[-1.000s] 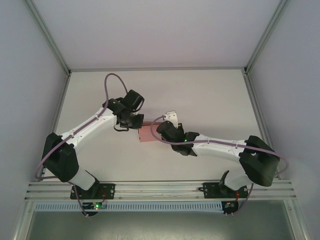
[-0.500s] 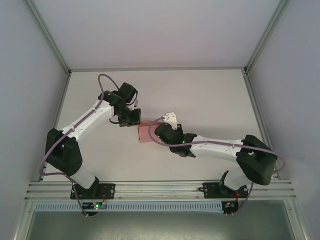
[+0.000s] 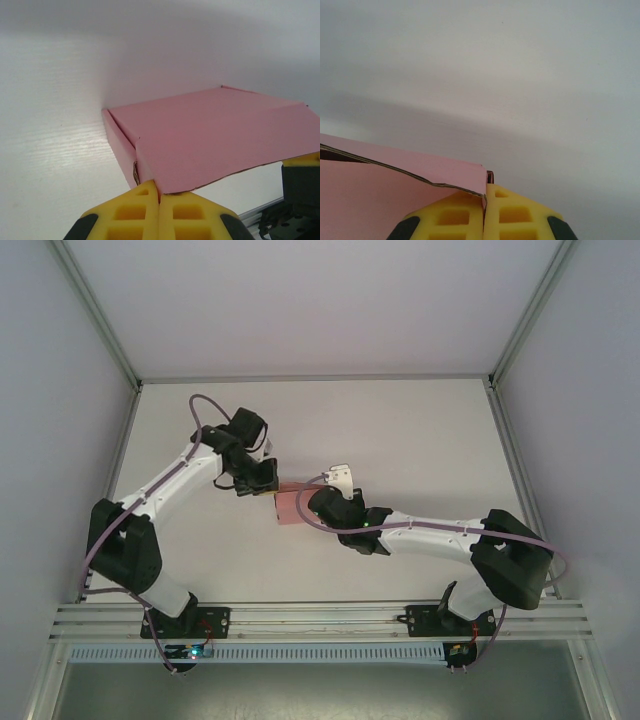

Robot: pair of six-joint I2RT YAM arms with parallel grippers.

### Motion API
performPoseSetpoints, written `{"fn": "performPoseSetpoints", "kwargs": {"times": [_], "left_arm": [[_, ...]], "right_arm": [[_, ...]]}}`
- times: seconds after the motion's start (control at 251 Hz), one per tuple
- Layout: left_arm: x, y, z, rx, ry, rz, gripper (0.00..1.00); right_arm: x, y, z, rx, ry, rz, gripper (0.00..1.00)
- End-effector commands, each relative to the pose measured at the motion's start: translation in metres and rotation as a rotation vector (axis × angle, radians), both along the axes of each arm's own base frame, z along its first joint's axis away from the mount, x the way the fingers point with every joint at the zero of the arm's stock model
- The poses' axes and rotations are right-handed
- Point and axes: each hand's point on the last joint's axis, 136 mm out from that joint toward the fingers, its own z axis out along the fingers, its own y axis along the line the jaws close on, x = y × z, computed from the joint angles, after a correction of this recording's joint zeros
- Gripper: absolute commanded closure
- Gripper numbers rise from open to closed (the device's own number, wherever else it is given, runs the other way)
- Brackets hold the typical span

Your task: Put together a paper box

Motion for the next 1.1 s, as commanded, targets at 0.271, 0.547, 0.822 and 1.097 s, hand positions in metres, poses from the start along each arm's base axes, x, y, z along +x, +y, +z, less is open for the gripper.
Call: {"fn": "performPoseSetpoints", "kwargs": {"times": [0.271,0.547,0.822,1.097], "left_arm": [[-0.049,0.010,-0.079,0.178,-0.016,-0.159,1.00],[-0.059,0.007,-0.103,0.236,-0.063,-0.193,1.00],[-0.063,0.003,-0.111,0.230,-0.051,-0.192,1.00],[-0.057,-0.001,-0.101,0.229,-0.074,-0.217,1.00]], "right_arm": [[-0.038,-0.012,-0.055,-0.073,0.137,0.135,1.00],[-0.036,0.002,-0.022,-0.002,0.099,0.190,0.94],[-0.026,-0.006,0.012,0.174,0.117,0.173,0.52],[0.002,-0.046,0.041,0.450,0.114,0.029,0.13]]}}
